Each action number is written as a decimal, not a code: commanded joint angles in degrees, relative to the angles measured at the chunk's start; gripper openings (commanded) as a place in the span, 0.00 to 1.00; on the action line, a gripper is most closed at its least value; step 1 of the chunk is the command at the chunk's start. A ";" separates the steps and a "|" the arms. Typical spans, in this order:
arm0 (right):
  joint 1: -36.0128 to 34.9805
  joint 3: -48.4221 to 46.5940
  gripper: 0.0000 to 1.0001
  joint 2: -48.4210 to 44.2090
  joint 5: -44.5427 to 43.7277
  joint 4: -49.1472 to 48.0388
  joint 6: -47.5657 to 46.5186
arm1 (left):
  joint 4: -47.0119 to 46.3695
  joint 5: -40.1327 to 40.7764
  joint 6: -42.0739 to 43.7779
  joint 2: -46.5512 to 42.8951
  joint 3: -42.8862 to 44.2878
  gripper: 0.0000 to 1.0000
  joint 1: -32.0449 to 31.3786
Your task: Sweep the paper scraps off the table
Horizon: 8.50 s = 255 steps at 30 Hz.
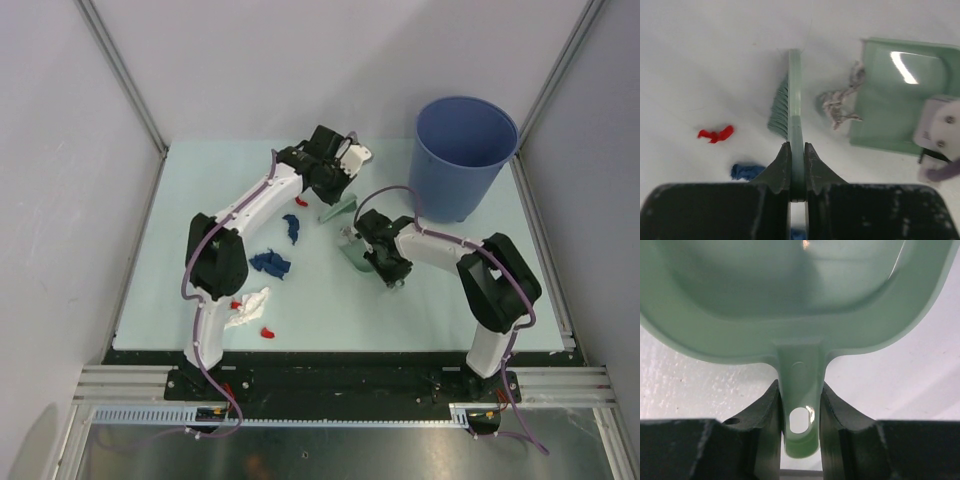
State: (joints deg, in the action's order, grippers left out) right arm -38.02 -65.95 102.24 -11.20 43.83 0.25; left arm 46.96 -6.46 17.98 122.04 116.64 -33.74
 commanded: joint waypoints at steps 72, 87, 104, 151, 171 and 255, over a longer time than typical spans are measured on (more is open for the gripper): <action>30.63 -5.86 0.00 -20.58 -22.91 -56.60 -113.02 | 0.68 4.44 5.67 -50.23 -34.81 0.00 16.33; 6.71 -20.53 0.00 -26.10 -41.00 -52.54 -62.78 | 0.59 3.65 4.88 -48.39 -35.34 0.00 16.42; -20.25 -15.18 0.00 -5.31 2.93 12.42 -1.83 | 0.41 4.79 5.40 -47.42 -45.44 0.00 21.78; -14.48 -28.13 0.00 -8.19 -11.44 18.02 -1.57 | 2.35 1.63 5.84 -51.38 -37.53 0.00 27.50; 25.35 -13.79 0.00 -13.47 -34.17 -63.38 -102.22 | 2.43 -2.59 6.81 -53.22 -41.23 0.00 27.50; -9.70 -27.74 0.00 12.65 9.09 11.97 -6.23 | -2.13 -16.34 -1.54 -36.78 -26.11 0.00 23.27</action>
State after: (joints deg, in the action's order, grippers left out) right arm -47.37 -95.48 121.16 -3.92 58.61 -5.80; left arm 44.66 -29.10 17.98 87.20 88.14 -11.77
